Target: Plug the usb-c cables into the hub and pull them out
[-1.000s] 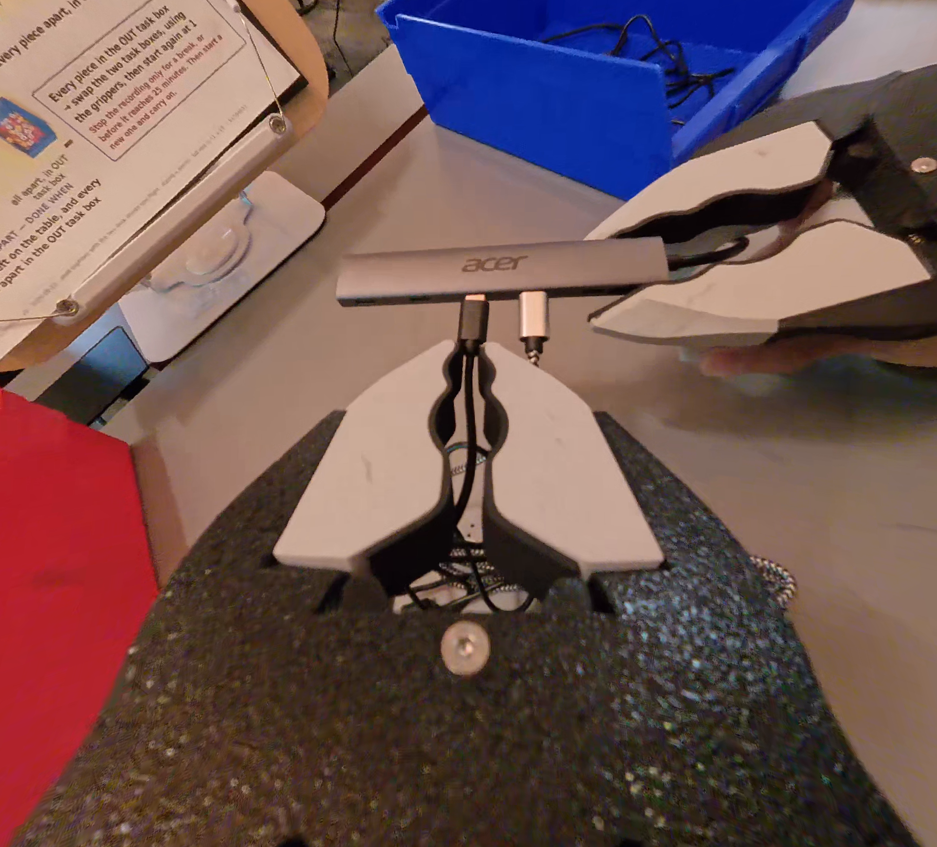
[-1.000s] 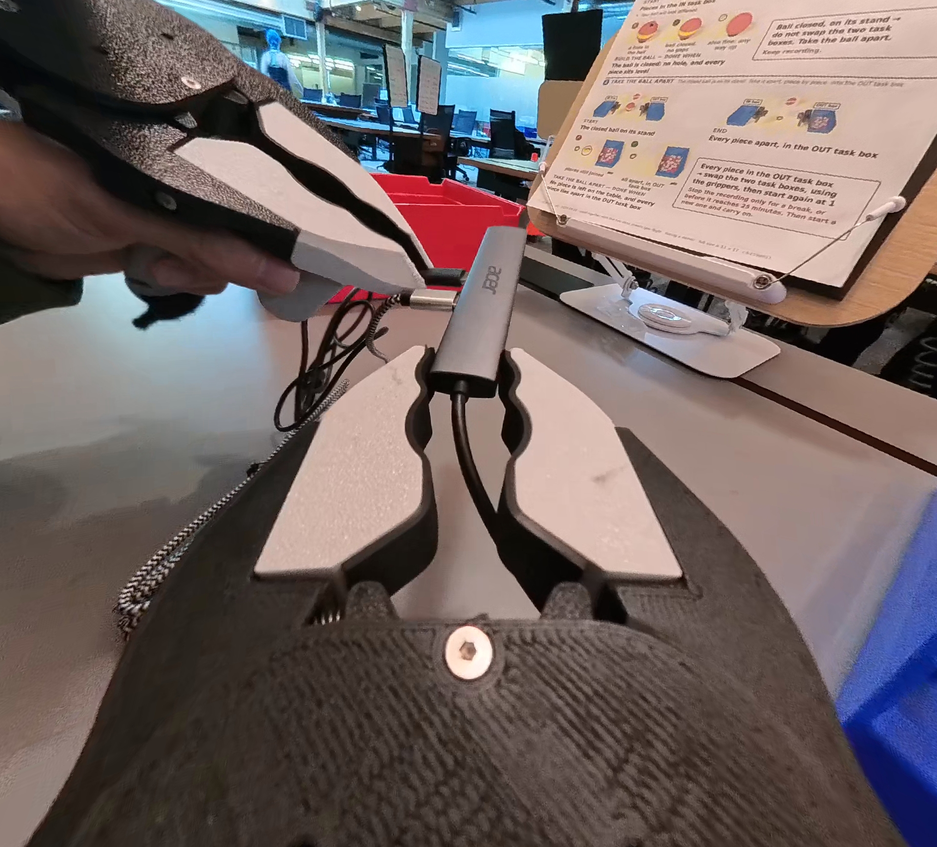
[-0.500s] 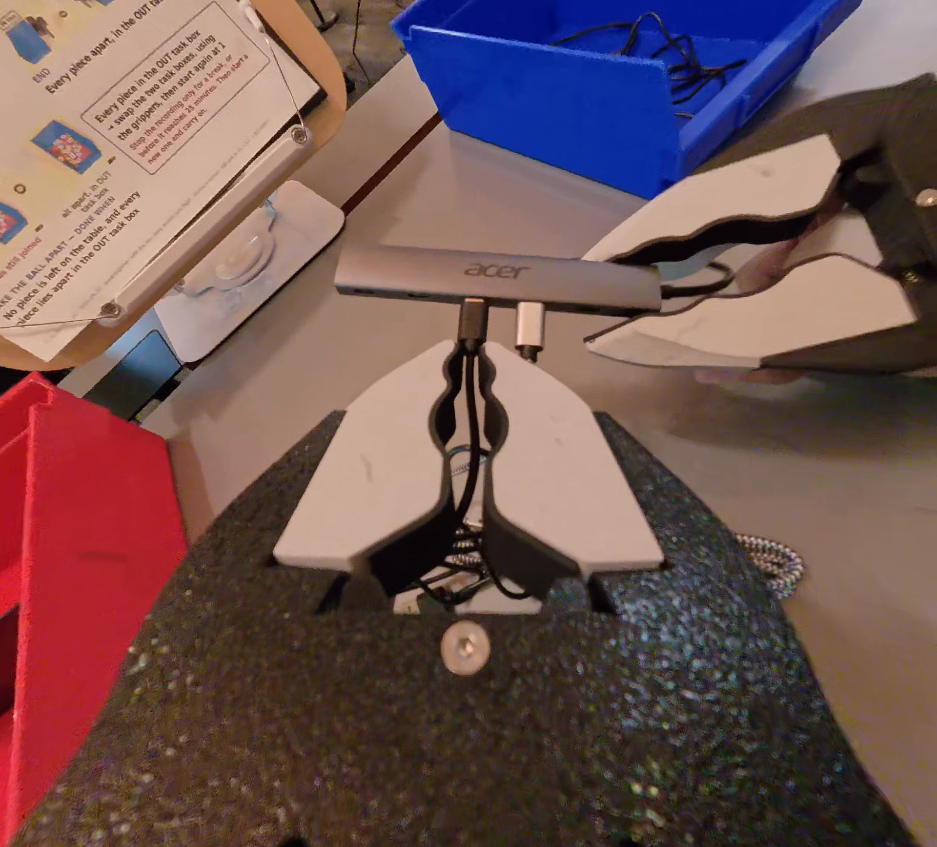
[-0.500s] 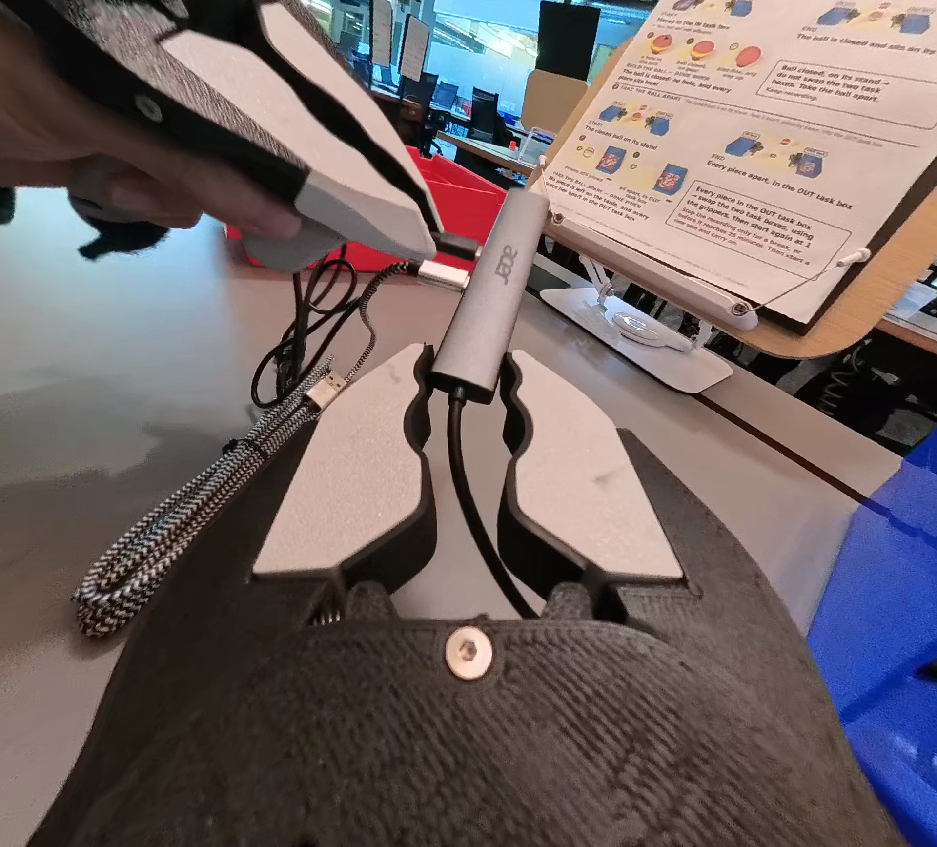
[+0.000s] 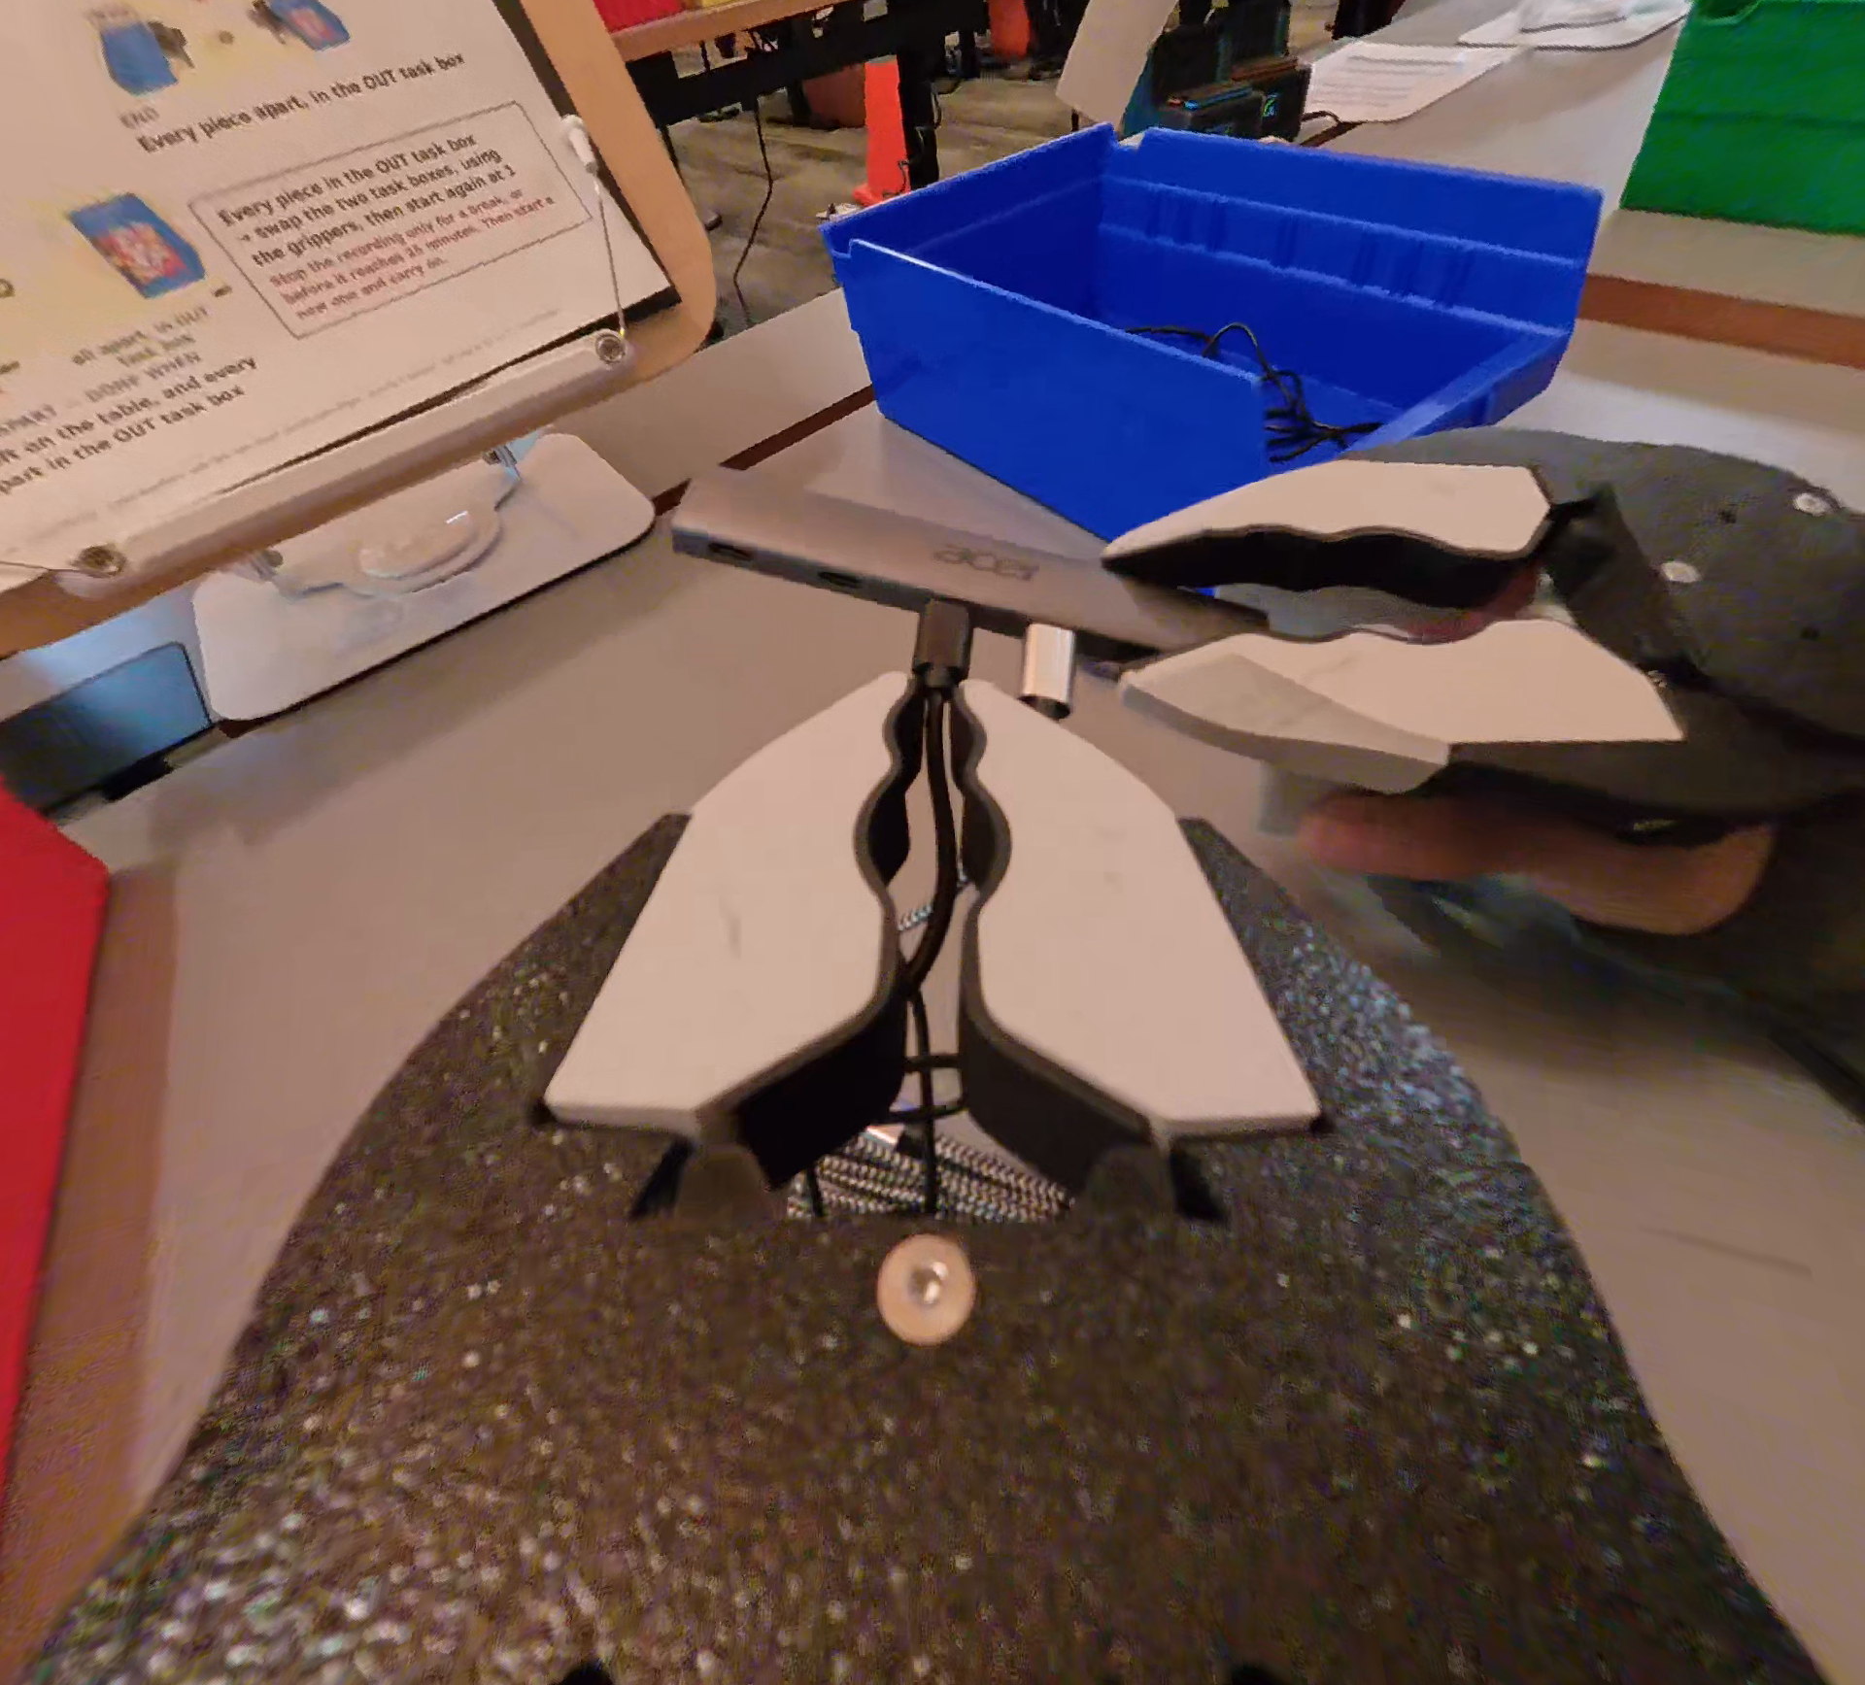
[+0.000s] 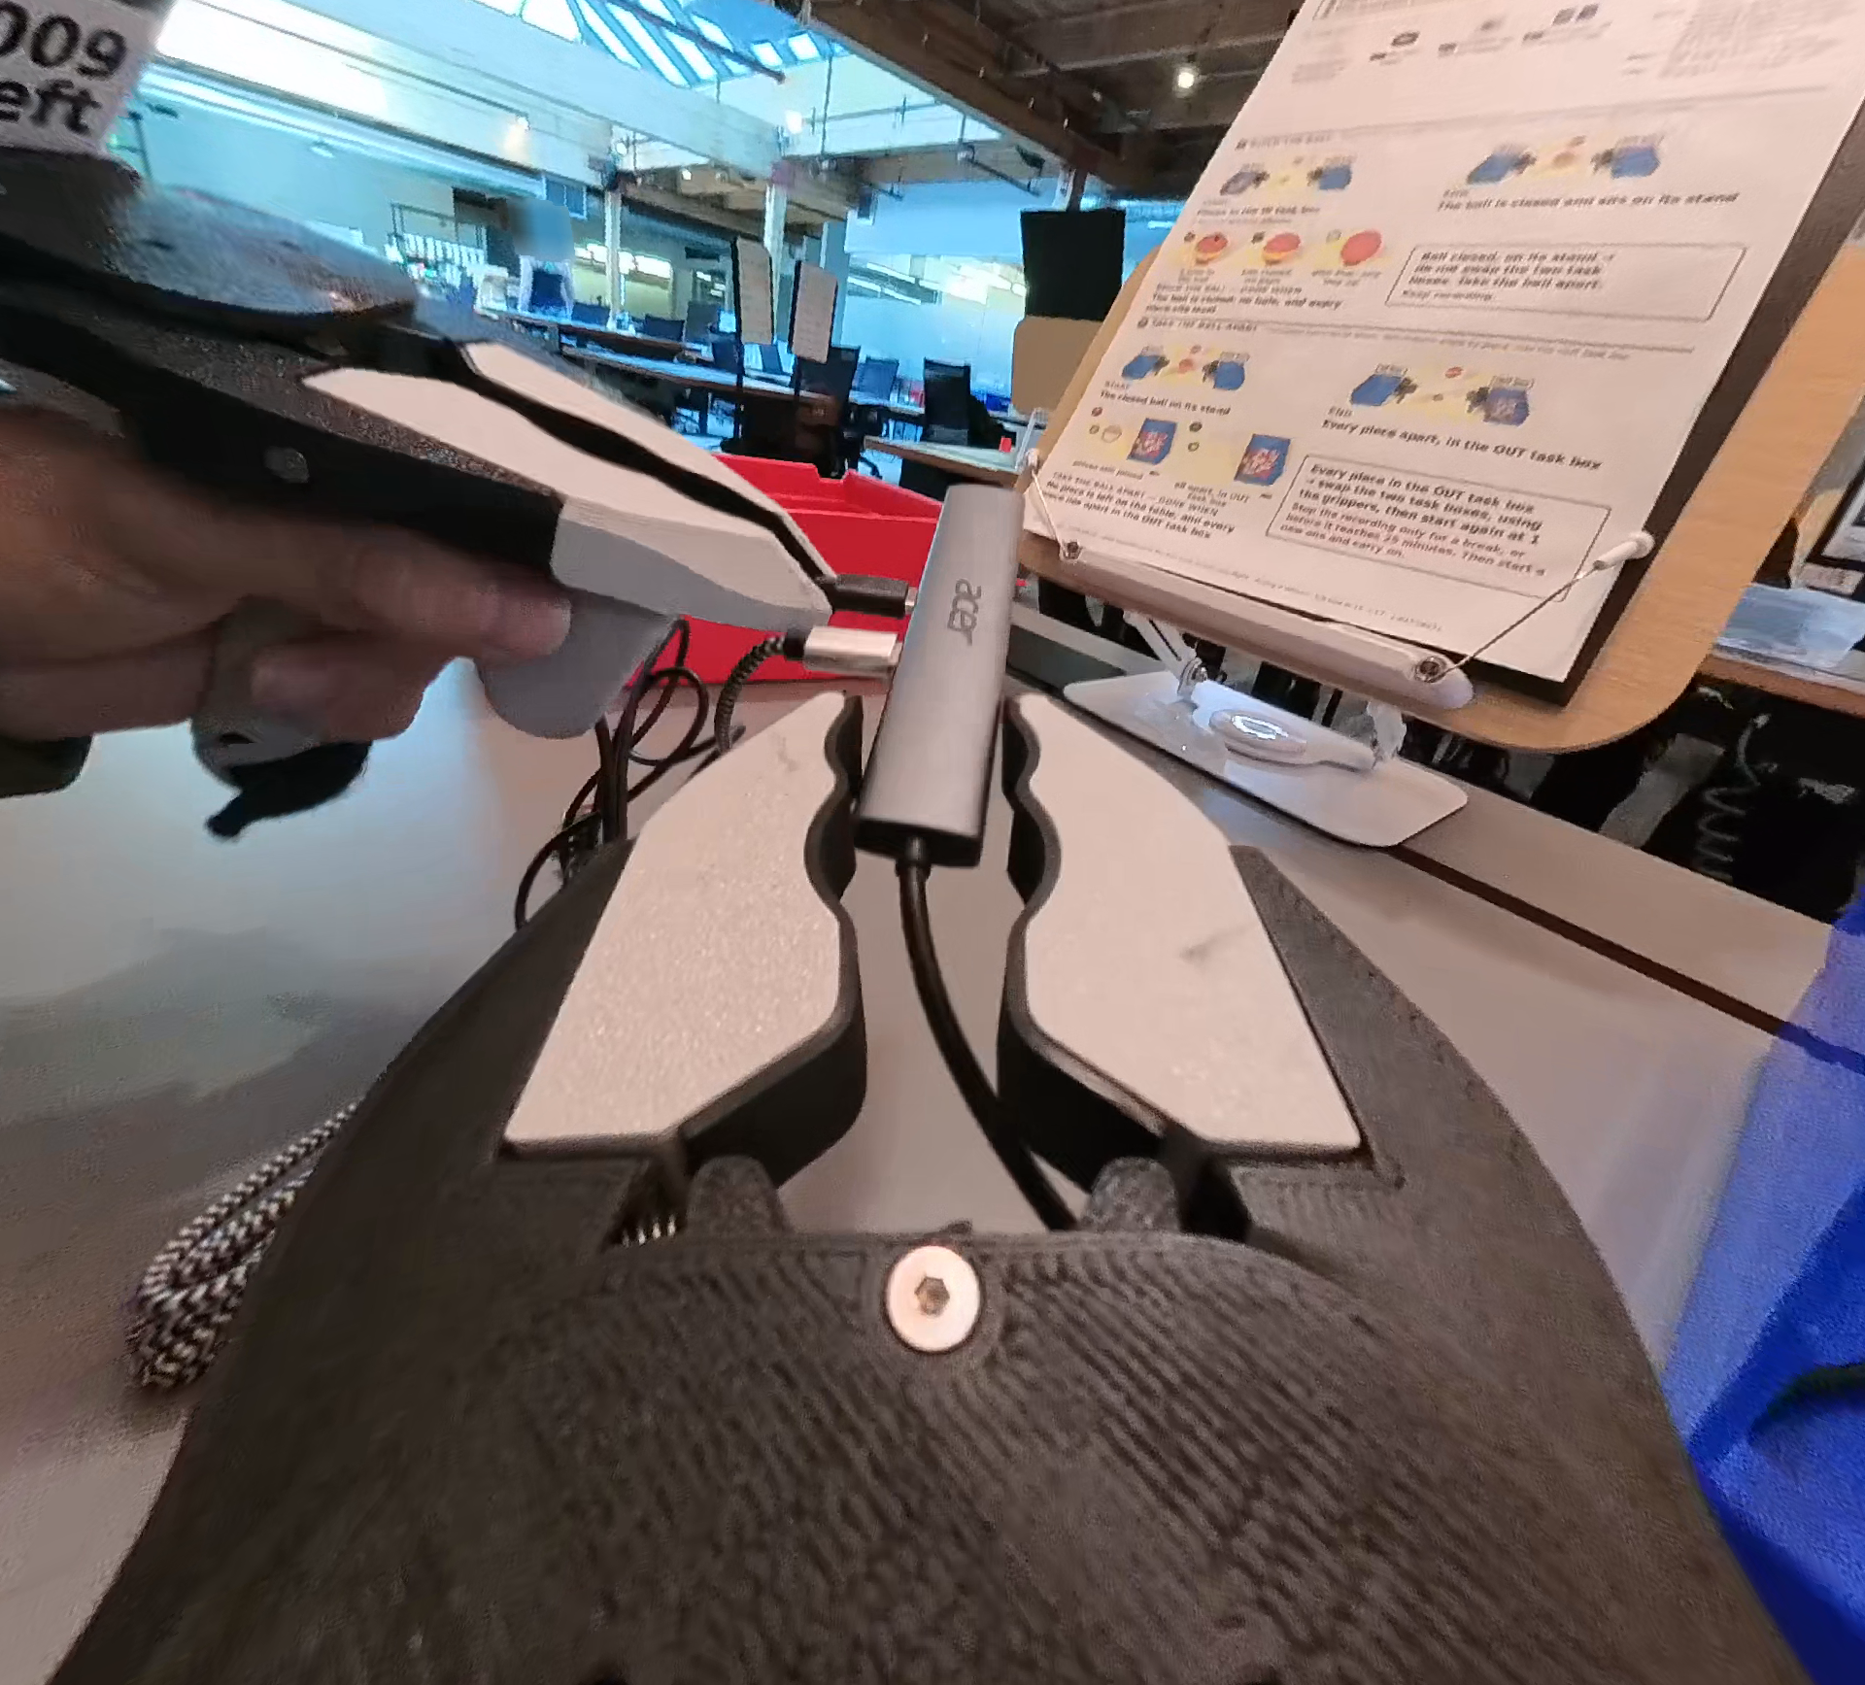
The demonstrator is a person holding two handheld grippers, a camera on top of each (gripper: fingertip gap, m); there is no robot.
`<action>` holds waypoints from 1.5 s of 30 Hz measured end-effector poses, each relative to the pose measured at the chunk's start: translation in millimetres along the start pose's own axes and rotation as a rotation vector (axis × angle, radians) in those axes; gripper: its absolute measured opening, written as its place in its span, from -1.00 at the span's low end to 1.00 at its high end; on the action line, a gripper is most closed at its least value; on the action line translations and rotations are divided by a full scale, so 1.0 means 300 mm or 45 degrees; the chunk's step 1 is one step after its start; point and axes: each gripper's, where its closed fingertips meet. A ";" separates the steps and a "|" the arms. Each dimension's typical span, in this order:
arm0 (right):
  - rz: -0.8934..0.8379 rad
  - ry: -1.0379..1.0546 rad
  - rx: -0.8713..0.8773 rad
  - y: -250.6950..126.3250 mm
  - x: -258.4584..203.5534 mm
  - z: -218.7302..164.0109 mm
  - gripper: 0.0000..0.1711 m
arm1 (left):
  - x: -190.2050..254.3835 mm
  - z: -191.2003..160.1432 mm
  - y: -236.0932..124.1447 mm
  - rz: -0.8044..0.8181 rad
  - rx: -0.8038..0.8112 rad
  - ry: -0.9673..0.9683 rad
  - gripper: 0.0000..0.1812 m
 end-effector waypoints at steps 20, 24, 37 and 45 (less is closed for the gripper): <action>-0.072 0.060 0.060 -0.007 0.021 0.018 -0.72 | 0.024 0.015 0.000 -0.268 0.083 -0.680 -0.96; -0.072 0.162 0.058 -0.004 0.029 0.017 -0.73 | 0.028 0.021 0.003 -0.255 0.110 -0.680 -0.96; -0.022 0.267 0.011 0.008 0.029 0.002 -0.72 | 0.028 0.024 -0.001 -0.189 0.137 -0.554 -0.95; -0.017 0.262 0.007 0.007 0.023 0.002 -0.72 | 0.013 0.022 -0.010 0.126 0.103 0.000 -0.87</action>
Point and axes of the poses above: each gripper's, where its closed fingertips meet, y out along the fingers, z out of its top, x = y × z across the jaws, and after that the axes turned 10 degrees about -x, right-handed
